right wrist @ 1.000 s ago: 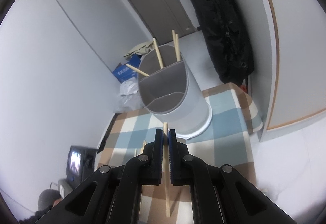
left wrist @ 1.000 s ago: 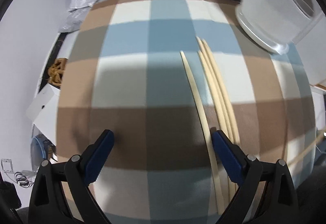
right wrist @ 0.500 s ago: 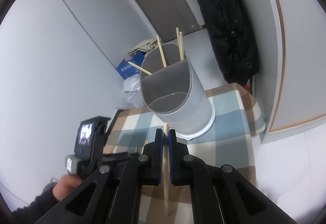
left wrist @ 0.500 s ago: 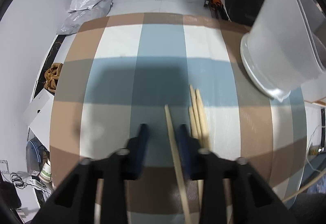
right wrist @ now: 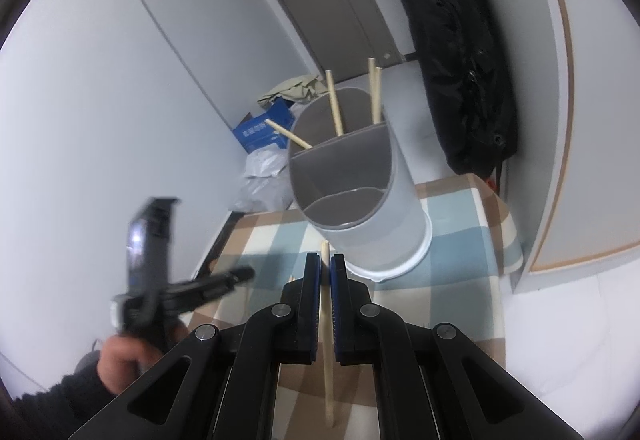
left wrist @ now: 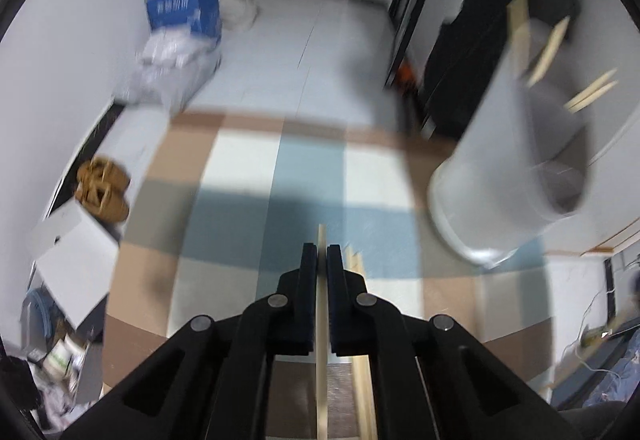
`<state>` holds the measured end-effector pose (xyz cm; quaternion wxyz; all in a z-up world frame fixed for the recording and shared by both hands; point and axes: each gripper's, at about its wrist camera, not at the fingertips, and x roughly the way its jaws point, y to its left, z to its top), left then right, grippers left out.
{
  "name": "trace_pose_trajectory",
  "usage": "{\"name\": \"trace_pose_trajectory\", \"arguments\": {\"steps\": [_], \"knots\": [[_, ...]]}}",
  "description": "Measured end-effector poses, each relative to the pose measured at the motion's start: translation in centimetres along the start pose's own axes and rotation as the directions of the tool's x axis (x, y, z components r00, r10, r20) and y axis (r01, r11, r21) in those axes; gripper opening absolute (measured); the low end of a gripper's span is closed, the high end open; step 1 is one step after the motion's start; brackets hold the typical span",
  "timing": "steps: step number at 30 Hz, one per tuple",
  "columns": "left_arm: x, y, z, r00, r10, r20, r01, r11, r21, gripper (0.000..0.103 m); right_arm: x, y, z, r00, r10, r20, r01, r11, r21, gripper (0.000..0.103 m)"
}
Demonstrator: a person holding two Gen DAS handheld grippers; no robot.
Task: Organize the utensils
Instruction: 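Lift both chopsticks and carry them over the white holder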
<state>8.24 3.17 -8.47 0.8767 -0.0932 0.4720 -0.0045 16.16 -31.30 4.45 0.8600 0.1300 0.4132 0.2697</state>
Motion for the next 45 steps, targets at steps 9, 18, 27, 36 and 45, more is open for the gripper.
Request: {"name": "trace_pose_trajectory", "arguments": {"steps": [9, 18, 27, 36, 45], "knots": [[-5.1, -0.3, -1.3, 0.987, -0.084, 0.138, 0.084, 0.996, 0.007, 0.001, -0.9, 3.8, -1.1, 0.998, -0.007, 0.064, 0.016, 0.989, -0.145, 0.004], [-7.0, -1.1, -0.4, 0.983, -0.073, 0.171, 0.061, 0.995, 0.074, 0.0, -0.6, 5.1, -1.6, 0.995, -0.038, 0.096, 0.055, 0.983, -0.176, 0.004], [-8.1, -1.6, 0.7, 0.98, -0.099, 0.173, 0.08, 0.99, 0.117, 0.0, -0.8, 5.5, -1.2, 0.992, -0.027, 0.126, 0.048, 0.985, -0.167, 0.004], [-10.2, -3.6, 4.7, 0.967, -0.162, 0.197, 0.132, 0.979, 0.156, 0.0, -2.6, 5.7, 4.0, 0.98, -0.013, 0.196, 0.043, 0.988, -0.15, 0.004], [-11.4, -6.5, 10.3, 0.944, -0.229, 0.238, 0.195, 0.968, 0.156, 0.0, -5.2, 5.6, 12.0, 0.96, -0.025, 0.279, 0.074, 0.984, -0.164, 0.004]]}}
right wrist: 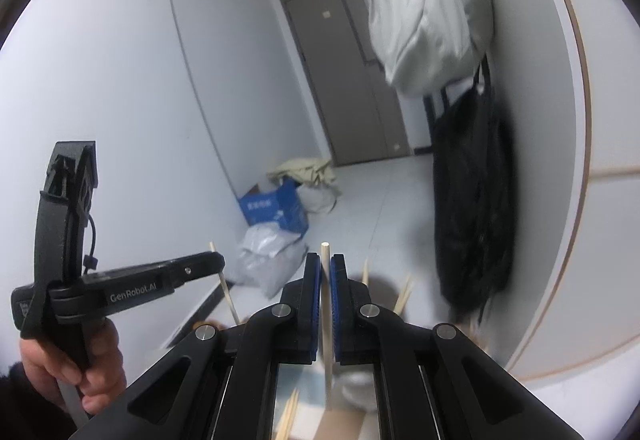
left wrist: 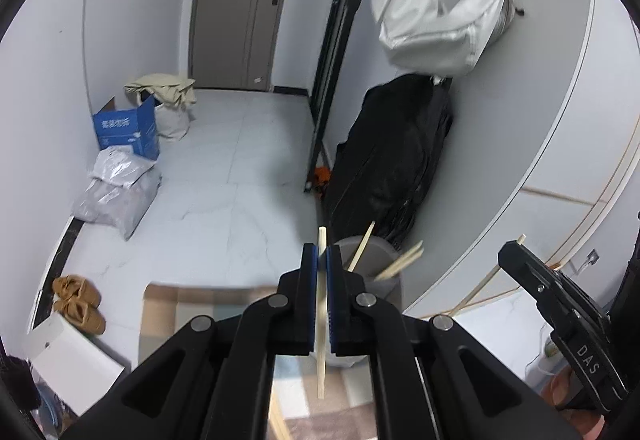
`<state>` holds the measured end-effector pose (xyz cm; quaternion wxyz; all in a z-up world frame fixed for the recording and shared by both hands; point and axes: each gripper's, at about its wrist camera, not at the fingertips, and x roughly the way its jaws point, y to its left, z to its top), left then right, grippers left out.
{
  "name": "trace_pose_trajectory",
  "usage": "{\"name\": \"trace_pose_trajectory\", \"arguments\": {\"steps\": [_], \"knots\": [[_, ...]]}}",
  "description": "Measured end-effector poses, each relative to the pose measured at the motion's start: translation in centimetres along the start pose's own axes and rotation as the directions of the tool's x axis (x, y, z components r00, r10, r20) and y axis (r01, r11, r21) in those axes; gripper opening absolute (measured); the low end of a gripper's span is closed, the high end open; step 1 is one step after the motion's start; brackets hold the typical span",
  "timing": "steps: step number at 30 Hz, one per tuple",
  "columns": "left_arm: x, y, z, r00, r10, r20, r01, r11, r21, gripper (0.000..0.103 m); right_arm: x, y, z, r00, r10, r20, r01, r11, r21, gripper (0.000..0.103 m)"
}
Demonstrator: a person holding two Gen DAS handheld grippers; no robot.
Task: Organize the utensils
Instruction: 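Lift both chopsticks and carry them over the white holder, then lower both chopsticks into the holder and open both grippers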
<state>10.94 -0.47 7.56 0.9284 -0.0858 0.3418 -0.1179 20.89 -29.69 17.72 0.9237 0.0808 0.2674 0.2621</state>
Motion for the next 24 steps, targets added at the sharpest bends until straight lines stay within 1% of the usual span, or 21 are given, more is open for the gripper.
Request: {"name": "trace_pose_trajectory", "arguments": {"steps": [4, 7, 9, 15, 19, 24], "knots": [[0.5, -0.6, 2.4, 1.0, -0.019, 0.023, 0.019, 1.0, -0.002, 0.0, 0.7, -1.0, 3.4, 0.999, -0.016, 0.039, 0.016, 1.0, -0.011, 0.004], [1.1, -0.8, 4.1, 0.999, -0.022, 0.05, 0.022, 1.0, 0.001, 0.0, 1.5, -1.5, 4.9, 0.998, -0.023, 0.057, 0.024, 0.999, -0.022, 0.004], [1.5, -0.7, 4.5, 0.998, -0.022, 0.061, 0.022, 1.0, -0.006, 0.0, 2.3, -1.9, 5.8, 0.997, -0.03, 0.064, 0.032, 0.999, -0.03, 0.004], [3.5, -0.5, 5.5, 0.997, -0.029, 0.065, 0.03, 0.999, -0.021, 0.0, 4.6, -3.0, 6.8, 0.997, -0.039, 0.06, 0.041, 0.999, -0.026, 0.004], [4.7, -0.5, 5.0, 0.998, -0.016, 0.054, 0.016, 1.0, 0.003, 0.0, 6.0, -3.6, 6.3, 0.998, -0.044, 0.049, 0.045, 0.999, -0.021, 0.004], [6.0, -0.3, 4.8, 1.0, -0.006, 0.028, 0.005, 1.0, 0.006, 0.0, 7.9, -4.6, 5.3, 0.999, -0.043, 0.018, 0.043, 0.999, -0.004, 0.004]]}}
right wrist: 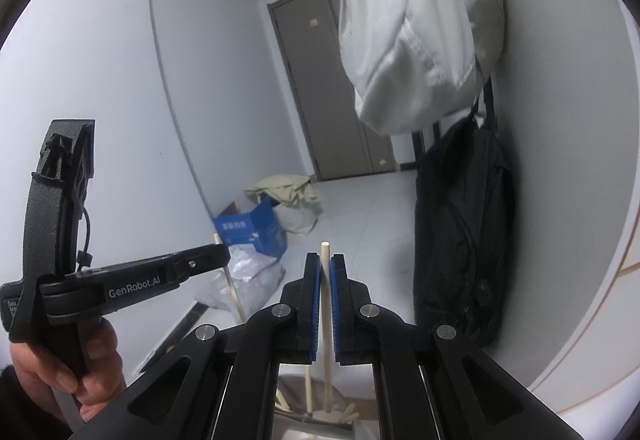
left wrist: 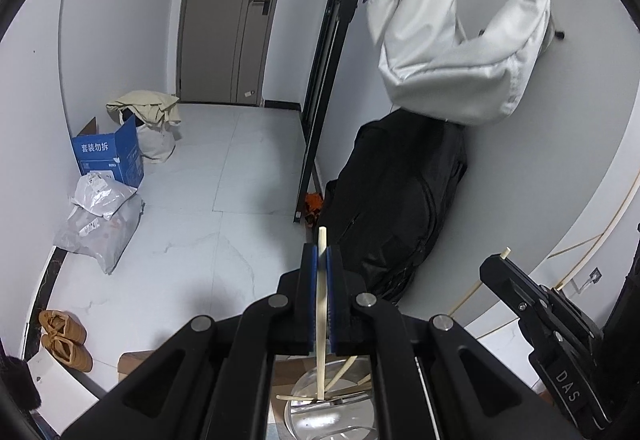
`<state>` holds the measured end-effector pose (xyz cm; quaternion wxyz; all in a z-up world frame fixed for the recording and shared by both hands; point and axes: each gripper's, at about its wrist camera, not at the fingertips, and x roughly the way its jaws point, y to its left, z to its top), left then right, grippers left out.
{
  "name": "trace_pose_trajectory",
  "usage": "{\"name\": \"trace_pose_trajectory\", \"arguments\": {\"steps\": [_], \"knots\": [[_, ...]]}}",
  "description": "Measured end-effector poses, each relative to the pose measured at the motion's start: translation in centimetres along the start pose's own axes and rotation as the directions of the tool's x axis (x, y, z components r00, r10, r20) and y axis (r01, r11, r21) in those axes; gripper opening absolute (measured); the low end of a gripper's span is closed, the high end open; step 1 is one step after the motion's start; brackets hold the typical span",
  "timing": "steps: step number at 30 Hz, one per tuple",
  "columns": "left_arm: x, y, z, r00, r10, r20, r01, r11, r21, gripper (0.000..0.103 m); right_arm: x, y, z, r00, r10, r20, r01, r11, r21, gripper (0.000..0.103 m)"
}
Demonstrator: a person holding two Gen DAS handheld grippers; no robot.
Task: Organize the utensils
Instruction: 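Lower both chopsticks into the holder and open both grippers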
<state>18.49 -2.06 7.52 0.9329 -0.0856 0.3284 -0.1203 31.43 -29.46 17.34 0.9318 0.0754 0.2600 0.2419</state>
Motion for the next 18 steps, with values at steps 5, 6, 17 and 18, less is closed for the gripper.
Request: {"name": "trace_pose_trajectory", "arguments": {"steps": [5, 6, 17, 18], "knots": [[0.5, 0.4, -0.7, 1.0, 0.003, -0.017, -0.003, 1.0, 0.007, 0.0, 1.1, -0.2, -0.8, 1.0, -0.001, -0.025, 0.0, 1.0, -0.01, 0.004], [0.7, 0.3, -0.5, 1.0, 0.004, -0.02, -0.004, 1.0, 0.01, 0.0, 1.2, -0.3, -1.0, 1.0, -0.001, -0.031, 0.0, 1.0, -0.014, 0.004], [1.2, -0.1, -1.4, 0.998, -0.003, -0.059, 0.005, 0.999, 0.043, 0.0, 2.4, 0.0, -3.3, 0.995, 0.001, -0.102, -0.004, 1.0, -0.028, 0.004], [1.2, -0.2, -1.5, 0.998, -0.004, -0.062, 0.007, 0.999, 0.047, 0.0, 2.5, 0.0, -3.5, 0.994, 0.0, -0.109, -0.003, 1.0, -0.027, 0.004]]}}
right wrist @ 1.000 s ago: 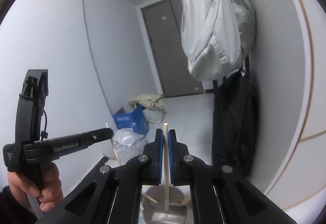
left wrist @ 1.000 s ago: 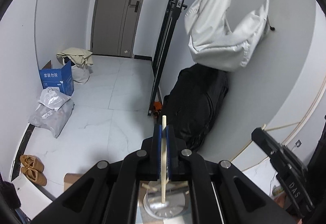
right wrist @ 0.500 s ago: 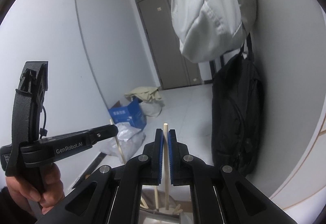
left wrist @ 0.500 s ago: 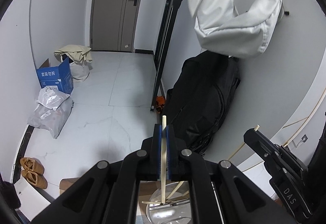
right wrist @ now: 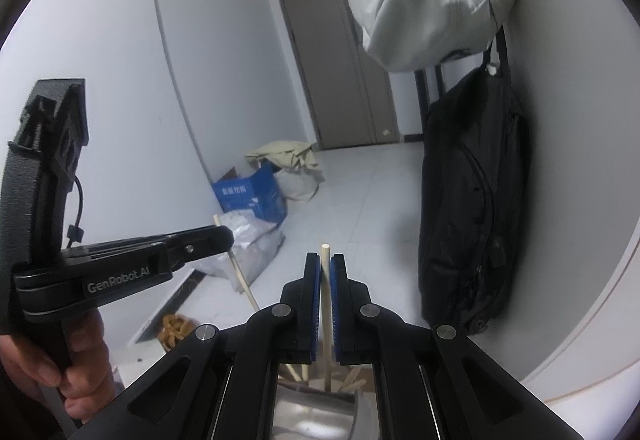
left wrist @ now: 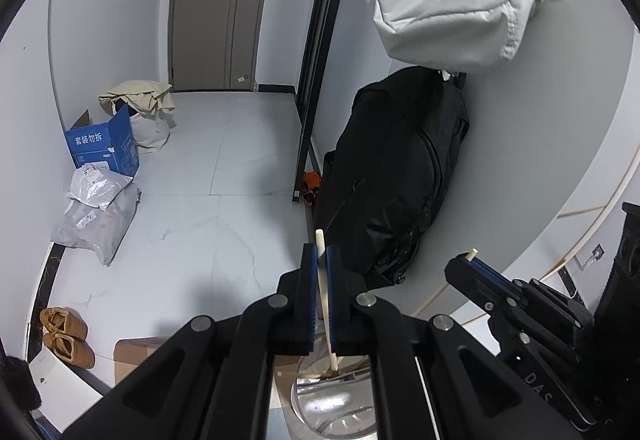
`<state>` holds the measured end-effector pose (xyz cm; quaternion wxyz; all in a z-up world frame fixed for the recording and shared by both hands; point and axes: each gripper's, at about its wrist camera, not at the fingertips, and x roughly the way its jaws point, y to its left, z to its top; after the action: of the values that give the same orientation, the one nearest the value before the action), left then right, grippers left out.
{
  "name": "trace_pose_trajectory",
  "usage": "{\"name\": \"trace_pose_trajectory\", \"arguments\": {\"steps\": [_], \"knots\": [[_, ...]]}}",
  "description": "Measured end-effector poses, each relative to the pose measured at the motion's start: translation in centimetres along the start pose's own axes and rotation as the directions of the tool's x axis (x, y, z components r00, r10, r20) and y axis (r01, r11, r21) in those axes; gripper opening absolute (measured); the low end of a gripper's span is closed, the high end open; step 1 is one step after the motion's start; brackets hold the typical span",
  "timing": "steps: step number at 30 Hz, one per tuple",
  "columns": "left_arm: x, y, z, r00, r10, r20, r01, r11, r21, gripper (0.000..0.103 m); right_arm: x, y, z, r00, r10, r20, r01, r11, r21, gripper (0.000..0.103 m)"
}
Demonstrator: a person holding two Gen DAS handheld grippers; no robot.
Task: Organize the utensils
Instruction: 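Lower both chopsticks into the holder and open both grippers, then move both grippers back over the chopstick bundle on the mat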
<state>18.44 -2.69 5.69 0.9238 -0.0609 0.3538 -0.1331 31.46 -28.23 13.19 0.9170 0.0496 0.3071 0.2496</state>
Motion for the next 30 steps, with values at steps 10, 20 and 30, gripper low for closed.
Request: {"name": "trace_pose_trajectory", "arguments": {"steps": [10, 20, 30], "knots": [[0.1, 0.1, -1.1, 0.998, -0.03, -0.062, 0.031, 0.999, 0.012, 0.0, 0.3, 0.1, -1.4, 0.999, -0.007, -0.049, 0.007, 1.0, 0.003, 0.007], [0.2, 0.1, -2.1, 0.992, -0.042, -0.12, 0.044, 0.999, 0.011, 0.0, 0.5, -0.2, -3.0, 0.993, -0.004, -0.114, 0.007, 1.0, 0.028, 0.007], [-0.7, 0.3, -2.6, 0.983, -0.057, -0.175, 0.058, 0.998, 0.005, 0.005, -1.8, -0.2, -3.4, 0.994, -0.02, -0.107, 0.024, 0.999, 0.035, 0.024]]}}
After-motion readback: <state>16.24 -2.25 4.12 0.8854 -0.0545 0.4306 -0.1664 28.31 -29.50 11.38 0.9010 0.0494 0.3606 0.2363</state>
